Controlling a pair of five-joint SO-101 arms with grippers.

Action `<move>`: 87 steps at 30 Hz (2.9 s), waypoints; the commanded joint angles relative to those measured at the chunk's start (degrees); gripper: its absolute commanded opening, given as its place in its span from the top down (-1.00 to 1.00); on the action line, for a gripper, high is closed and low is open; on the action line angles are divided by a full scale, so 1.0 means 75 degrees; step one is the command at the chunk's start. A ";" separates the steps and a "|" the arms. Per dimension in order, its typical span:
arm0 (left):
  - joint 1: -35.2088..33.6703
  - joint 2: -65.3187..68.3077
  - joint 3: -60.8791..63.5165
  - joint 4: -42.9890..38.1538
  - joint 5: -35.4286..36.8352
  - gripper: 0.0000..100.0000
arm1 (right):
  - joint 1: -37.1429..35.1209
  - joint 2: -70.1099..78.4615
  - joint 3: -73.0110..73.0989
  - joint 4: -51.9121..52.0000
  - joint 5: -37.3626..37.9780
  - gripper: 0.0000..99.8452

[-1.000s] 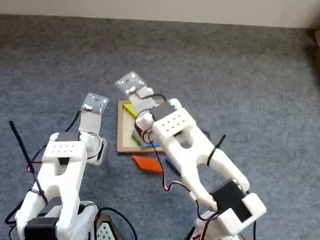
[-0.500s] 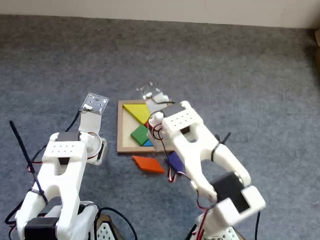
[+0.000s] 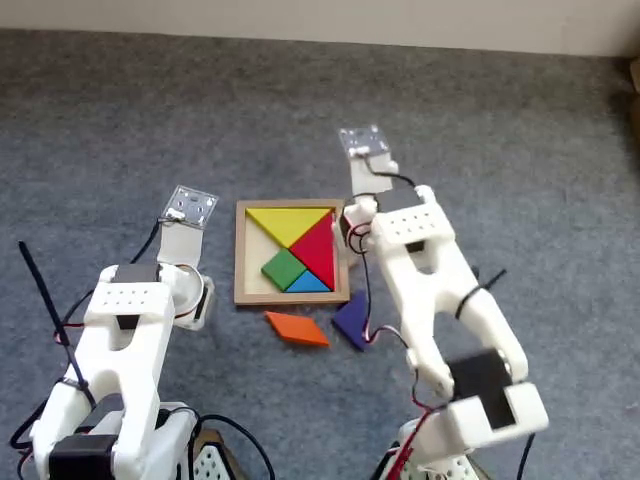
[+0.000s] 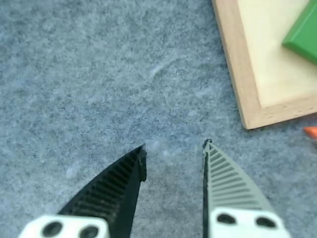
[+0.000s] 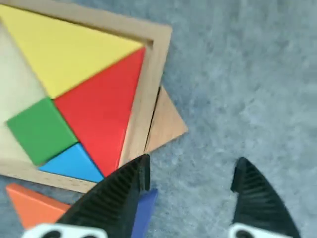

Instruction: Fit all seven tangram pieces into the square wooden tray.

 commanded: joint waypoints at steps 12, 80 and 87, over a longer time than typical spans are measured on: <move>-0.0076 -0.0205 -0.0018 -0.0105 0.0012 0.63 | 0.0053 0.1436 -0.0428 -0.1518 -0.0422 0.43; -0.0029 -0.0205 -0.0006 -0.0305 0.0012 0.63 | -0.0334 0.3968 -0.4390 0.0064 0.0410 0.59; -0.0029 -0.0205 -0.0006 -0.0305 0.0012 0.63 | -0.0170 0.4214 -0.4425 0.0064 0.0434 0.65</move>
